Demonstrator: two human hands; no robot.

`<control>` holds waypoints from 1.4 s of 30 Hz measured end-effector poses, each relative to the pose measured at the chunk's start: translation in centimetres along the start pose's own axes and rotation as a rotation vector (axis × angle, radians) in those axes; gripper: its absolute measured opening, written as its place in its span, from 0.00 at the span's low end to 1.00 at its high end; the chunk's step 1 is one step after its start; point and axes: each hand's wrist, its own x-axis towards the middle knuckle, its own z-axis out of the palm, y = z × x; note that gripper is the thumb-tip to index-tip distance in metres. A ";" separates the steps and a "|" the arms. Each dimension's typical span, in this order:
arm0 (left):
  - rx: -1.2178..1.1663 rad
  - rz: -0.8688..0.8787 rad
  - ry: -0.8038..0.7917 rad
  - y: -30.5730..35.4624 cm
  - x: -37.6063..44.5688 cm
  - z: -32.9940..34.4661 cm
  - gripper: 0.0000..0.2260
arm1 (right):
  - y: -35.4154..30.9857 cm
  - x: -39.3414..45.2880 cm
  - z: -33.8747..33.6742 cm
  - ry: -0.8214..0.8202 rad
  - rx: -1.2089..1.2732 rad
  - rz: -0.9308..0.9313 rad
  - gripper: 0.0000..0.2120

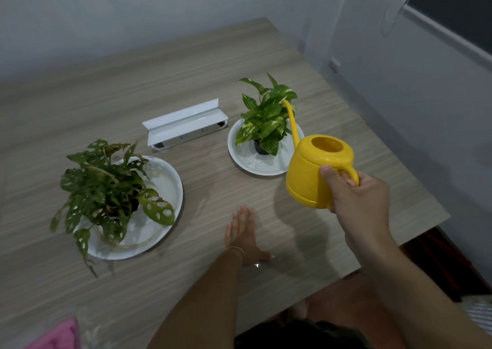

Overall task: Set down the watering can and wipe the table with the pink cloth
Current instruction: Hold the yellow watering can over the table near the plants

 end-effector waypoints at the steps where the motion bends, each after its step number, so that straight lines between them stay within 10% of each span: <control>1: 0.000 0.000 0.001 -0.1 0.1 0.0 0.64 | 0.1 0.0 0.1 -0.003 0.011 0.003 0.24; 14: -0.079 0.053 0.100 -0.8 -0.1 0.8 0.64 | 2.7 -4.3 1.5 -0.031 0.035 0.028 0.23; 31: -0.314 -0.109 0.433 -15.3 -9.8 0.7 0.30 | 2.0 -13.2 7.9 -0.312 0.064 -0.020 0.37; 42: -0.395 -0.382 0.437 -24.7 -15.4 1.9 0.47 | 2.3 -18.1 12.5 -0.513 0.000 -0.083 0.27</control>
